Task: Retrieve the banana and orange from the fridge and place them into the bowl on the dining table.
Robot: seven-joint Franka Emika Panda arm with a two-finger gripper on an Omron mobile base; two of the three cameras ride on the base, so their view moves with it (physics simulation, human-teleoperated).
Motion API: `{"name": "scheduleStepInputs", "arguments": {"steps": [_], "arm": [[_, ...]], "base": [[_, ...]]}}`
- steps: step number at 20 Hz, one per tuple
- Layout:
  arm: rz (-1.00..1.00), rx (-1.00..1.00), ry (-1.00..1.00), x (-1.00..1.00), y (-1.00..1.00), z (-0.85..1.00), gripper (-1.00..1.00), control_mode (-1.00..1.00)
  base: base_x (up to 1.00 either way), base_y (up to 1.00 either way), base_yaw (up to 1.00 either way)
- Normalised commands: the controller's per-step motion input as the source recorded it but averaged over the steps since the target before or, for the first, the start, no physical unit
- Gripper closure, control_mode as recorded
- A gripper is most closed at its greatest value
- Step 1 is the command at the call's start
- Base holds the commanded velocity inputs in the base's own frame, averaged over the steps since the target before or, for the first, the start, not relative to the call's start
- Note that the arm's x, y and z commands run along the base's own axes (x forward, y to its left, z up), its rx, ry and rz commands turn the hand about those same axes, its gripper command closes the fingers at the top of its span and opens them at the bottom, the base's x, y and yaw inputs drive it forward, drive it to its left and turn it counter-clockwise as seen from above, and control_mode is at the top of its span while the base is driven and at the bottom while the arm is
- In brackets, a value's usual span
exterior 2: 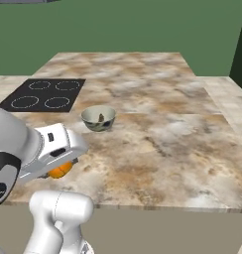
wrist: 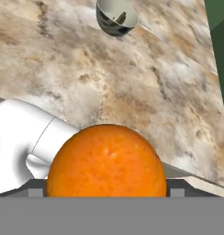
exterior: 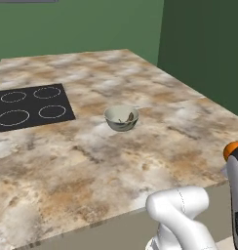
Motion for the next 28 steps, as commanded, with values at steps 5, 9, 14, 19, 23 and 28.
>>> {"name": "scheduleStepInputs", "arguments": {"steps": [5,9,14,19,23,28], "arm": [[0.00,0.00,0.00,0.06,0.00,-0.02,1.00,-1.00],[0.07,0.01,0.05,0.39,0.00,0.00,1.00,-1.00],[0.06,0.00,0.01,0.44,0.09,0.01,1.00,-1.00],[0.00,0.00,0.00,0.53,0.21,0.01,1.00,-1.00],[-0.03,0.01,0.00,0.59,0.31,0.00,1.00,-1.00],[-0.09,0.08,0.00,0.78,0.34,0.00,1.00,-1.00]], "base": [[0.01,0.02,-0.02],[0.00,0.00,0.00],[0.00,0.00,0.00],[0.00,0.00,0.00],[0.00,0.00,0.00],[0.00,0.00,0.00]]}}
